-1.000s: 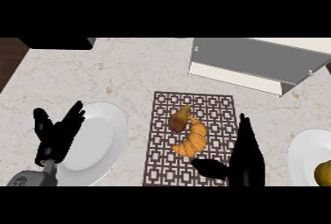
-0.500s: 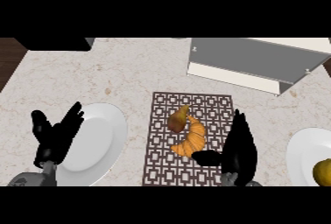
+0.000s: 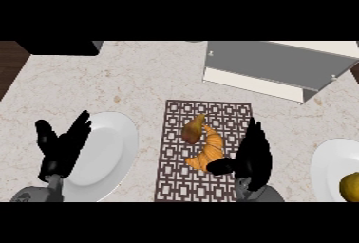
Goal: Pick the croissant from the placemat and place it in the tiered shelf
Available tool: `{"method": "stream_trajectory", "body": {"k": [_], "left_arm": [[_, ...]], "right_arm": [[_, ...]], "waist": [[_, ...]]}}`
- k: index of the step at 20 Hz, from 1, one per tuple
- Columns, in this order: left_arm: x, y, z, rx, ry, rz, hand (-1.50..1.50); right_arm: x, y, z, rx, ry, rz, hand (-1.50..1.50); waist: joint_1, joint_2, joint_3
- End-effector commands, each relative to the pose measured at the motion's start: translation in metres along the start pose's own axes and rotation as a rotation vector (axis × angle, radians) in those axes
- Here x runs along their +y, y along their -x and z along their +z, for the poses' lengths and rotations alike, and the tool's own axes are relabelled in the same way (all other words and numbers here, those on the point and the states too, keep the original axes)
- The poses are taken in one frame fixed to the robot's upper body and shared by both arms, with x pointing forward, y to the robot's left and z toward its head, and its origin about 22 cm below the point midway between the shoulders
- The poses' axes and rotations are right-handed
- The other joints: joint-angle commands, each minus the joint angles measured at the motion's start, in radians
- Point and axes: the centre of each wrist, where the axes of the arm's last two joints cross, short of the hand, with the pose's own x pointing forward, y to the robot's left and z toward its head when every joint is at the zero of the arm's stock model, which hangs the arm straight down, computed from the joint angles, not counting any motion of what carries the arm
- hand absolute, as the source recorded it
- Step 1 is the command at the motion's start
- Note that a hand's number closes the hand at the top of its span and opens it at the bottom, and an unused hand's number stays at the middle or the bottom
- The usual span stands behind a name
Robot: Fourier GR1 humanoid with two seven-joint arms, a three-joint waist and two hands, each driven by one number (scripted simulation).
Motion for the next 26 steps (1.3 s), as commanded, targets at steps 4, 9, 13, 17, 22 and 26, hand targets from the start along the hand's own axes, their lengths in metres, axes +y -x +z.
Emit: {"method": "stream_trajectory", "body": {"k": [4,9,13,17,22,26], "left_arm": [[0.002,0.011,0.001,0.035,0.004,0.003,0.00],[0.014,0.019,0.005,0.049,0.006,0.008,0.00],[0.005,-0.001,-0.007,0.039,0.010,-0.004,0.00],[0.004,-0.001,-0.009,0.031,0.004,0.000,0.00],[-0.005,-0.006,-0.007,0.025,0.032,-0.008,0.00],[-0.001,0.008,-0.007,0.032,0.003,0.018,0.00]], "right_arm": [[0.008,0.000,-0.005,0.261,0.018,0.003,-1.50],[0.022,0.000,-0.004,0.240,0.050,-0.011,-1.50],[0.026,-0.012,-0.017,0.243,0.068,-0.028,-1.50],[0.035,-0.016,-0.018,0.218,0.084,-0.035,-1.50],[0.054,-0.002,-0.012,0.166,-0.136,0.138,1.50],[0.063,-0.009,-0.014,0.115,-0.104,0.098,1.50]], "waist": [[-0.011,0.000,-0.005],[-0.004,0.001,-0.004],[-0.002,0.006,-0.003],[0.000,0.007,-0.003],[0.010,0.008,-0.002],[0.003,0.005,-0.002]]}}
